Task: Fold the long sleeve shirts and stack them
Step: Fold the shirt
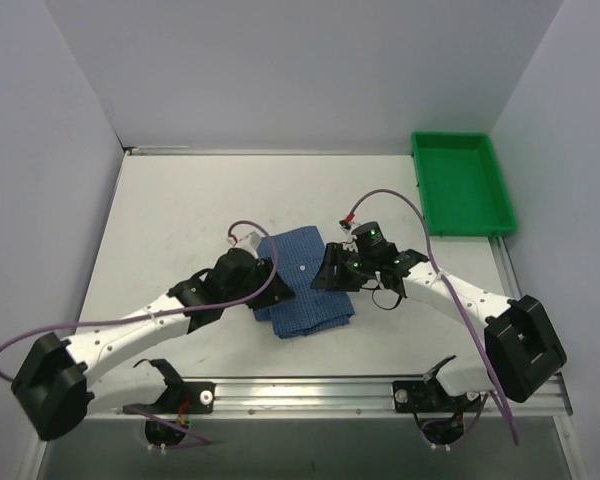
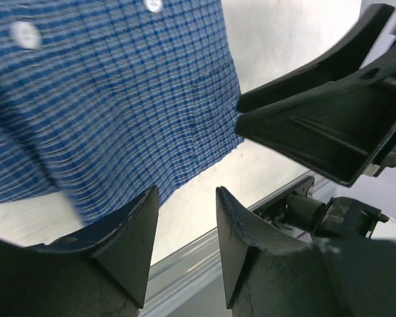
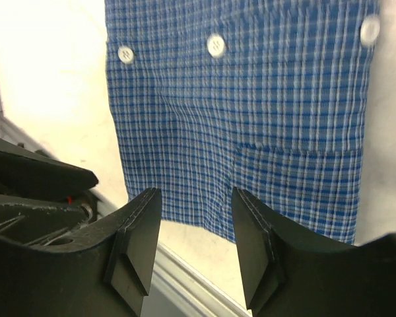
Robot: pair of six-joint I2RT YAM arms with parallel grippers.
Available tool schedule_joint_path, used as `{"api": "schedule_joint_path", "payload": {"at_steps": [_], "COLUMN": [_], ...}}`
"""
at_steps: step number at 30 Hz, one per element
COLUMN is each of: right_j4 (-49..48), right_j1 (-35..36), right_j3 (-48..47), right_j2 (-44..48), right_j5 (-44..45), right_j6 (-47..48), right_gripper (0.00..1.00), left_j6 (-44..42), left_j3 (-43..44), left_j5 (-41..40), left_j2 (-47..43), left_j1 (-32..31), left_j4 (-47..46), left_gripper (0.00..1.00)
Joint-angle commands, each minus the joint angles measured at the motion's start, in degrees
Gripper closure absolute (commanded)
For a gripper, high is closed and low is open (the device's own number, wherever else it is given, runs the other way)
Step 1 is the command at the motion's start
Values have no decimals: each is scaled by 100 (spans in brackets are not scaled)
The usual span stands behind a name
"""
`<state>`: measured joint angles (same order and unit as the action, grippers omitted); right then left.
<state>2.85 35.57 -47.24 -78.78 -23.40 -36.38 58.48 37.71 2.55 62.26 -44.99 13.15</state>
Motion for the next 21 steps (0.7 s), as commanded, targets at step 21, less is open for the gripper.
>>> {"api": "schedule_joint_path", "payload": {"at_steps": [21], "right_j4": [-2731], "right_j1": [-815], "right_j3": [2036], "right_j2": [-235], "right_j5": [-1642], "right_j6": [-573], "right_gripper": [61], "left_j6": [868], "left_j3": [-1479], "left_j5": [124], "left_j2": [429], "left_j1": [-335], "left_j4": [-1325], "left_gripper": [59]}}
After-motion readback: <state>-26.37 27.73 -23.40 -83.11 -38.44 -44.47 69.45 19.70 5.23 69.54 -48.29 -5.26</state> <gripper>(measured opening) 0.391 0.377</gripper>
